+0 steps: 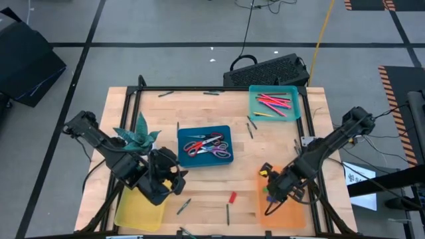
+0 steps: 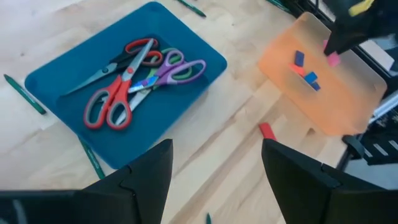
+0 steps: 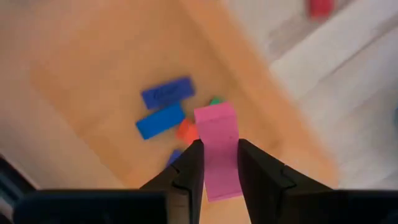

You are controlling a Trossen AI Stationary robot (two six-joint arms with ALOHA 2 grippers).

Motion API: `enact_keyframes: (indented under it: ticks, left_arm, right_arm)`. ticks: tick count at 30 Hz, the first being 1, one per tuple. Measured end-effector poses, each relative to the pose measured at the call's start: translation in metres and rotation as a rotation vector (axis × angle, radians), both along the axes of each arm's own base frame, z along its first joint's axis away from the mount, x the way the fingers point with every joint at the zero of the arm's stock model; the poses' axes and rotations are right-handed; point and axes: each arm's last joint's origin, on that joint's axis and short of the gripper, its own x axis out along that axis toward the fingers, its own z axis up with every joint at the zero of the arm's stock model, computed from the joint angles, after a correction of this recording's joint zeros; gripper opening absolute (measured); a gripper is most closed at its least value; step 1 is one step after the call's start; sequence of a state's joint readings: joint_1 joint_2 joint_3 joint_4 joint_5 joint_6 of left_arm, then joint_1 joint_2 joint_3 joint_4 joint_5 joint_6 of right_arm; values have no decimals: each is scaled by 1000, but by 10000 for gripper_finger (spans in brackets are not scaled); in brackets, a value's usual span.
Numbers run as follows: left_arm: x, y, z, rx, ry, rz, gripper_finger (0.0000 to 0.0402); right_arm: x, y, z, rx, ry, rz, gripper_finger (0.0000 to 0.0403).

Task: Sort crayons/erasers/pens/pencils in bins
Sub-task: Put the pink eraser into the orange bin, then put the red eraser into the orange bin

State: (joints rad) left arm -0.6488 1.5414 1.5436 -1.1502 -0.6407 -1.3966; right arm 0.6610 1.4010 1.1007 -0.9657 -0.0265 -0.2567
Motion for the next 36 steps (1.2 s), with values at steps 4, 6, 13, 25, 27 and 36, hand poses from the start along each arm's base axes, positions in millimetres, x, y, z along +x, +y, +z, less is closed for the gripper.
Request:
enact_keyframes:
  ticks: [4, 6, 13, 25, 27, 36]
  left_arm:
    - [4, 6, 0, 10, 7, 8, 248]
    - [5, 8, 0, 10, 11, 7, 248]
    - [4, 5, -1, -38, 45, -25, 248]
    - [3, 4, -1, -45, 56, -41, 248]
    - [4, 5, -1, -37, 56, -42, 248]
    - [5, 6, -1, -41, 62, -46, 248]
  right_arm:
    - [-14, -6, -39, -23, 58, -72, 82]
    - [-19, -10, -56, -23, 69, -99, 82]
    - [-35, -23, -85, -79, 142, -126, 123]
    - [25, 1, 11, 159, -150, -249, 216]
    - [44, 3, 21, 217, -232, -266, 213]
    - [131, 21, -6, 175, -238, -227, 215]
